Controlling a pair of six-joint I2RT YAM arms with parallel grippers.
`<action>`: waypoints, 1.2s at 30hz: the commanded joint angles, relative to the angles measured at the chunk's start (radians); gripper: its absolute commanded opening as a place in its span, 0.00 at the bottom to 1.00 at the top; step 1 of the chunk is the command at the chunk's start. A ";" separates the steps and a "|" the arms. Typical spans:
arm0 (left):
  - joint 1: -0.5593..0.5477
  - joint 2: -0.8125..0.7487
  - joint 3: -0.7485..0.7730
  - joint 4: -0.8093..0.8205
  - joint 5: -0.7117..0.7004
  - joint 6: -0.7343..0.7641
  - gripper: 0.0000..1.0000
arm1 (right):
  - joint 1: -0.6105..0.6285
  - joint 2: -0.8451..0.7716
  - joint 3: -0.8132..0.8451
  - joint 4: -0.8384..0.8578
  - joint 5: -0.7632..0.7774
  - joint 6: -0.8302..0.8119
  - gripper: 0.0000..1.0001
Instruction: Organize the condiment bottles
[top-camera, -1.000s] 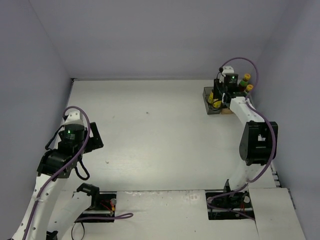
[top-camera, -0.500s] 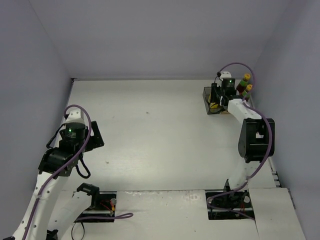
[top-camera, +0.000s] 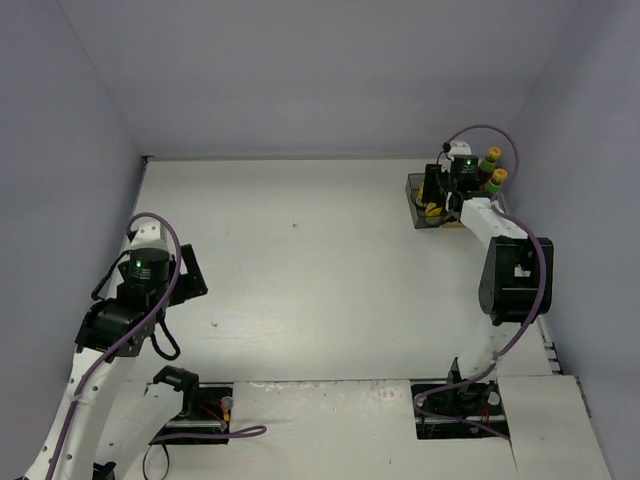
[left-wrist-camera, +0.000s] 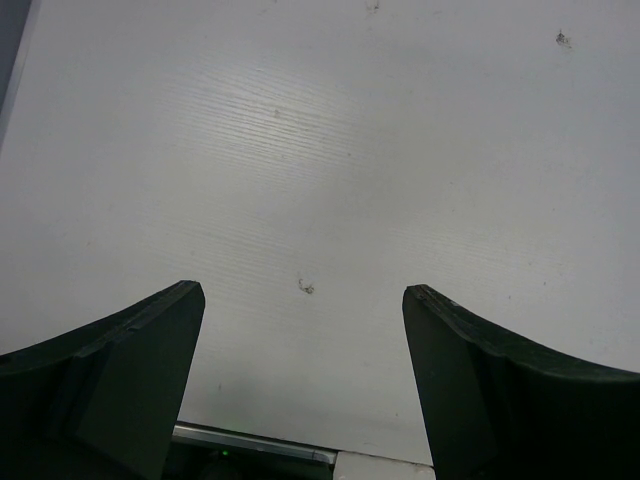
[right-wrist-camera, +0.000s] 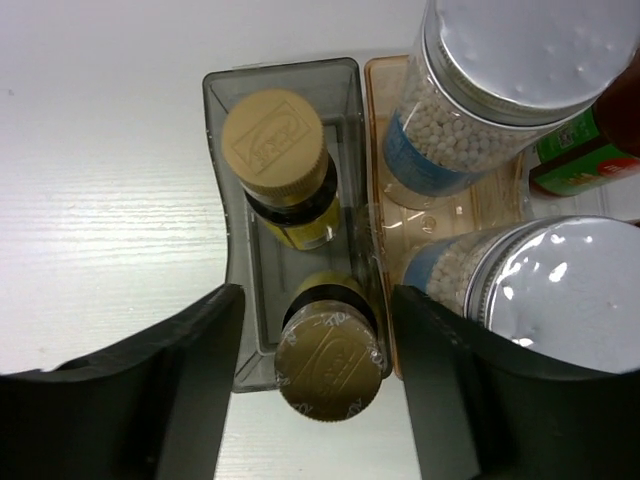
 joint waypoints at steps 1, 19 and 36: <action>-0.004 0.001 0.036 0.018 -0.001 0.010 0.81 | -0.002 -0.113 0.038 0.048 -0.026 -0.005 0.62; -0.040 -0.039 0.122 -0.028 -0.027 0.011 0.81 | 0.000 -0.698 -0.017 -0.284 -0.099 0.062 0.82; -0.068 -0.062 0.152 -0.085 -0.075 0.027 0.82 | 0.121 -1.186 -0.048 -0.712 0.030 0.202 1.00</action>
